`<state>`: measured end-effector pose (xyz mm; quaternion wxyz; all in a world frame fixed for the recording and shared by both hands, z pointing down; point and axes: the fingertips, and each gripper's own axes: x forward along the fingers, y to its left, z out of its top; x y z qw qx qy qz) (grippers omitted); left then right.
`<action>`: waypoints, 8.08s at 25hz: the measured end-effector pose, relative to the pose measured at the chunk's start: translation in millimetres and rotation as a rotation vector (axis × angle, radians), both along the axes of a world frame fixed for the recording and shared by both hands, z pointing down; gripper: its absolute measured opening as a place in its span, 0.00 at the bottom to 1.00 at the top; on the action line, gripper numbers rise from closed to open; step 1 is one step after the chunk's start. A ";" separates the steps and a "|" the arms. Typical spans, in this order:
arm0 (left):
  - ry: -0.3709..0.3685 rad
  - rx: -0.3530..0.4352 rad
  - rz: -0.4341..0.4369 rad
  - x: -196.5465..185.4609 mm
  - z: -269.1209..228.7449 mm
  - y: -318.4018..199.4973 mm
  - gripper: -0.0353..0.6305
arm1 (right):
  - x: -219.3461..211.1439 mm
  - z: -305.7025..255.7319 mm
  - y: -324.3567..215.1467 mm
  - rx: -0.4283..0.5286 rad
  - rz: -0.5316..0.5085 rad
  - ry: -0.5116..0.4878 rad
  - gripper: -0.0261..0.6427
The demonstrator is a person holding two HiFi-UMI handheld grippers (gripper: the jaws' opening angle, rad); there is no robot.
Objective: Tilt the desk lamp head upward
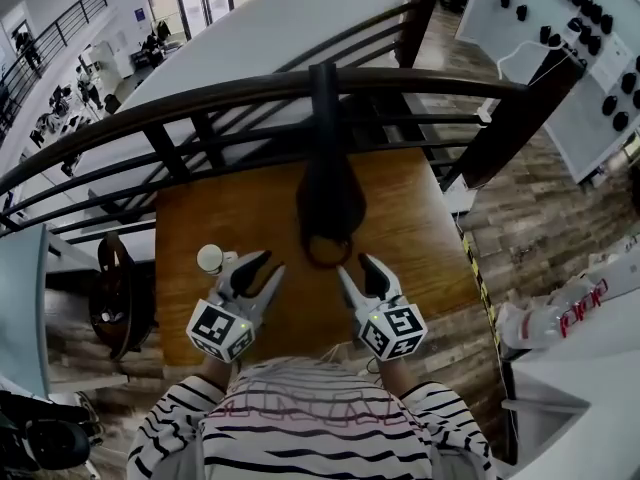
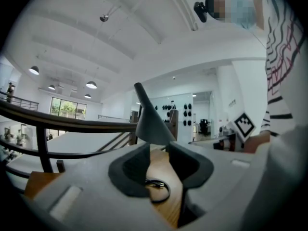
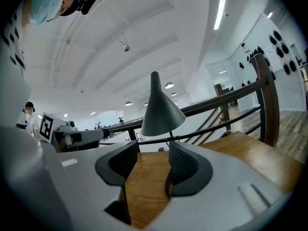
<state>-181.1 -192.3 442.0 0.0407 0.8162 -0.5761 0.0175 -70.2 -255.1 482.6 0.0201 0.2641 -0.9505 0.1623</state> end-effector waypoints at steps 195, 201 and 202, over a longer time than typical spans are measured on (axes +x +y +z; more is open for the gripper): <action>0.054 -0.068 0.014 114.6 45.2 91.2 0.23 | 87.2 -118.4 83.1 0.307 -0.042 -0.075 0.20; 0.055 -0.070 0.004 124.7 48.1 97.4 0.23 | 92.8 -97.1 90.4 0.281 -0.059 -0.055 0.20; 0.055 -0.070 0.002 126.4 48.7 98.7 0.22 | 93.9 -92.8 91.7 0.275 -0.061 -0.050 0.19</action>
